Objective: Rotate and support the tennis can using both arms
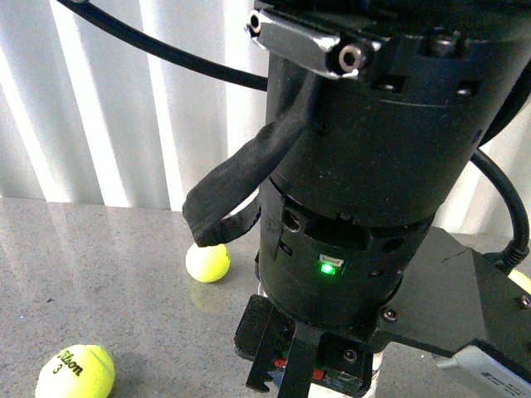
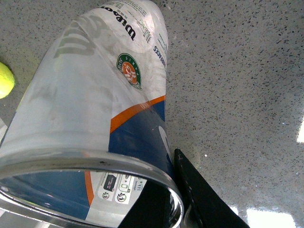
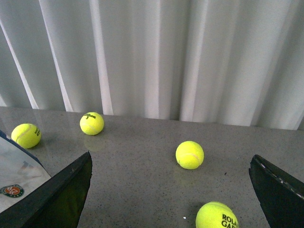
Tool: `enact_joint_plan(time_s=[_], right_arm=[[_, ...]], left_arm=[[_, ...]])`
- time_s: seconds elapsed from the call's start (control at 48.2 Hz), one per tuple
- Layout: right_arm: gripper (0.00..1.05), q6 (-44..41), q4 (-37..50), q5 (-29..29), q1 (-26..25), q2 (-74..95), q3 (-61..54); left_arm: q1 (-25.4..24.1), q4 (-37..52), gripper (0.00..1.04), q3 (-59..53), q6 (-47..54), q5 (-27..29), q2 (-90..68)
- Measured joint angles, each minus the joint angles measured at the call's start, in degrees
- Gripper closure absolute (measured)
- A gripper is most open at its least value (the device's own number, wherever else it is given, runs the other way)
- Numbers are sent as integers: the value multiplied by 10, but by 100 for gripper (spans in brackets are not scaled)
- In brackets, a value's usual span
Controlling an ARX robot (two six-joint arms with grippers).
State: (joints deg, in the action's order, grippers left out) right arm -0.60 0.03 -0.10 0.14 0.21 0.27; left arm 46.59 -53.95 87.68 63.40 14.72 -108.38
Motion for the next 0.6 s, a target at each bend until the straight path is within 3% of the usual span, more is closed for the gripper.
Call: enact_joint_plan(time_s=[0.187, 0.415, 0.602], right_arm=[[7, 0, 0, 0, 0, 0, 0], [7, 0, 0, 0, 0, 0, 0], [7, 0, 0, 0, 0, 0, 0]], left_arm=[[4, 8, 101, 0, 7, -1, -2], [9, 20, 63, 2, 6, -3, -4], [9, 21, 40, 8, 6, -1, -5]])
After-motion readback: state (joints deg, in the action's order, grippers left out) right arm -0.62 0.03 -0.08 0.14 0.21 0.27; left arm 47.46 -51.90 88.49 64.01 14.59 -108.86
